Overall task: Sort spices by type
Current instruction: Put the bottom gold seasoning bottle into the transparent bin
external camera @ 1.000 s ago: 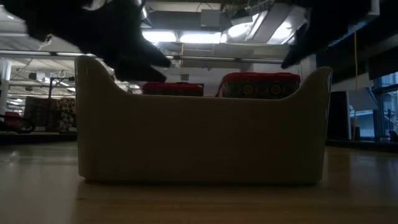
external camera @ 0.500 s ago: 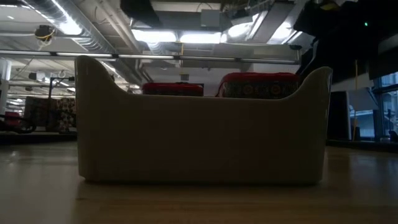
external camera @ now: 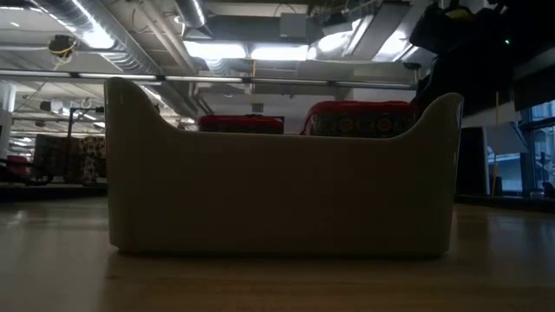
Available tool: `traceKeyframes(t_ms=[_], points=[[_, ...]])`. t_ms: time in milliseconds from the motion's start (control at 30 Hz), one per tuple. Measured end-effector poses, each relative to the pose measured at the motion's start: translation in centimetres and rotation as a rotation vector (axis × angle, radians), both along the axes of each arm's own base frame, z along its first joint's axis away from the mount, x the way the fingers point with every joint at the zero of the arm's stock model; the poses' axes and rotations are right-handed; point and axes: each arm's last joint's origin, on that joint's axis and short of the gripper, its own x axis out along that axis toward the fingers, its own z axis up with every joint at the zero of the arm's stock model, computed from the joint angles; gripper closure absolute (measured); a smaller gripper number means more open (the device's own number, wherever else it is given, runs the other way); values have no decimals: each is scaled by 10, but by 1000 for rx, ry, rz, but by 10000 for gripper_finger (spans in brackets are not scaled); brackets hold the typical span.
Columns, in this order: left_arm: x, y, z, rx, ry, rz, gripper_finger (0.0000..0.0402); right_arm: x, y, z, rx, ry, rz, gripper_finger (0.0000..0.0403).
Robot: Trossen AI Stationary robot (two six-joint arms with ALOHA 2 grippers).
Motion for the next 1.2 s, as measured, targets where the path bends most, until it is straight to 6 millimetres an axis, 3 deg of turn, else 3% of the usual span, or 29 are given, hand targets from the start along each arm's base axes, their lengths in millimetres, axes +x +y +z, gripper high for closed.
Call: traceKeyframes(t_ms=[600,867,1200], points=[[-74,-57,-9,-206,260,22,75,2,0,3,45,-57,-43,74],[-88,-70,-24,-174,347,93,75,2,0,3,34,-63,-56,74],[-105,-89,-35,-253,503,207,75,2,-1,3,12,-69,-76,74]])
